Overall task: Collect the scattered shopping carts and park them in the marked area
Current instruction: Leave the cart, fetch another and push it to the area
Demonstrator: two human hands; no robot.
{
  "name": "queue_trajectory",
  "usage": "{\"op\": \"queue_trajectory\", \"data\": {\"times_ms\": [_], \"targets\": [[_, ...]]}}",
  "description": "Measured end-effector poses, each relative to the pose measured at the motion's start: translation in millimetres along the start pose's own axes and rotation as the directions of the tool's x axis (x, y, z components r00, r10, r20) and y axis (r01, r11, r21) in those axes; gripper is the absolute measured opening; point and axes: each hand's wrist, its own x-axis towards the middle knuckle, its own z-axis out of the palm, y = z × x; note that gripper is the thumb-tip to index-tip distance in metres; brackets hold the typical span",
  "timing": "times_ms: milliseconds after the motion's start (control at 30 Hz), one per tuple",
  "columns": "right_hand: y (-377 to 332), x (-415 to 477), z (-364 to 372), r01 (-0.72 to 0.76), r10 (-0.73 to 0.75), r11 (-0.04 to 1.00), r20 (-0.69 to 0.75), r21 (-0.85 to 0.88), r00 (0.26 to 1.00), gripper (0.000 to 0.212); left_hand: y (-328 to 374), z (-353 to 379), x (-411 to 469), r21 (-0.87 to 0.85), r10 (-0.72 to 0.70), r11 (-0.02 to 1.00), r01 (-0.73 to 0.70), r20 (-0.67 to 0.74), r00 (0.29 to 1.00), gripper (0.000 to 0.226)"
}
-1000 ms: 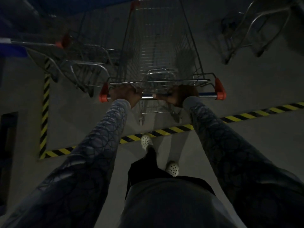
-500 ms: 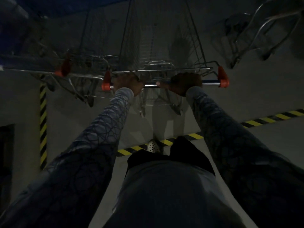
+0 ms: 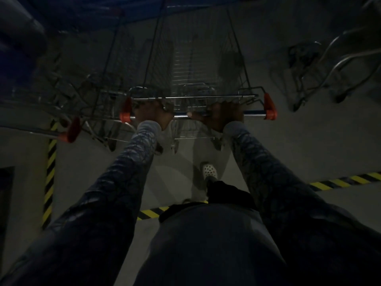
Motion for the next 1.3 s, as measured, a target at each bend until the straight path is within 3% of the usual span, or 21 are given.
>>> {"op": "queue_trajectory", "data": {"times_ms": [233,367,433,567,633,700,800,867,933,1000,1133,1233,1300], "targets": [[36.0,50.9,-0.1,0.167,-0.149,0.985,-0.264,0.044,0.953,0.082,27.7,3.9,44.1,0.02,-0.095,0.995,0.094,0.03,0.995,0.073],[49.1,76.6,-0.8,0.235,-0.213,0.972,-0.453,-0.009,0.866,0.079,41.4,3.4,63.3,0.002,-0.139,0.99,0.139,0.005,0.99,0.085],[56.1,94.3,1.6,0.253,-0.231,0.967,-0.504,-0.027,0.832,0.08,47.3,6.0,75.3,0.021,-0.142,0.99,0.142,0.026,0.989,0.085],[74.1,129.6,-5.0,0.363,-0.321,0.928,-0.659,-0.077,0.681,0.069,58.7,12.8,99.6,0.008,-0.171,0.985,0.171,0.059,0.983,0.086],[82.5,143.1,-7.1,0.397,-0.365,0.911,-0.665,-0.111,0.652,0.063,65.8,8.5,106.0,0.0,-0.149,0.989,0.149,0.046,0.988,0.079],[84.9,150.8,-2.7,0.358,-0.273,0.933,-0.689,-0.021,0.671,0.056,68.2,7.5,111.3,0.006,-0.068,0.998,0.068,0.013,0.998,0.067],[74.2,153.6,11.1,0.305,-0.044,0.928,-0.752,0.213,0.658,0.041,64.0,7.9,116.7,0.006,-0.006,1.0,0.006,-0.027,1.0,0.073],[64.0,157.5,13.2,0.255,0.042,0.928,-0.757,0.271,0.652,0.032,62.8,11.0,120.4,0.007,0.005,1.0,-0.005,-0.067,0.998,0.073],[57.3,163.7,5.7,0.114,0.13,0.95,-0.701,0.29,0.702,0.03,64.4,11.3,120.1,-0.019,0.006,1.0,-0.007,-0.081,0.997,0.071],[52.4,172.2,-3.6,-0.023,0.203,0.959,-0.627,0.283,0.752,0.035,65.0,17.2,119.1,-0.033,0.013,0.999,-0.016,-0.095,0.995,0.068],[39.0,191.9,-21.0,-0.268,0.394,0.904,-0.411,0.332,0.822,0.074,58.2,32.0,116.0,-0.006,0.116,0.993,-0.119,-0.175,0.978,0.077],[24.3,198.7,-33.5,-0.244,0.39,0.856,-0.259,0.455,0.884,0.065,55.0,35.7,110.3,0.018,0.159,0.987,-0.159,-0.19,0.969,0.096],[7.9,195.2,-33.9,-0.124,0.289,0.871,-0.292,0.475,0.912,0.066,52.0,39.1,101.3,-0.006,0.16,0.986,-0.164,-0.2,0.967,0.102]]}}
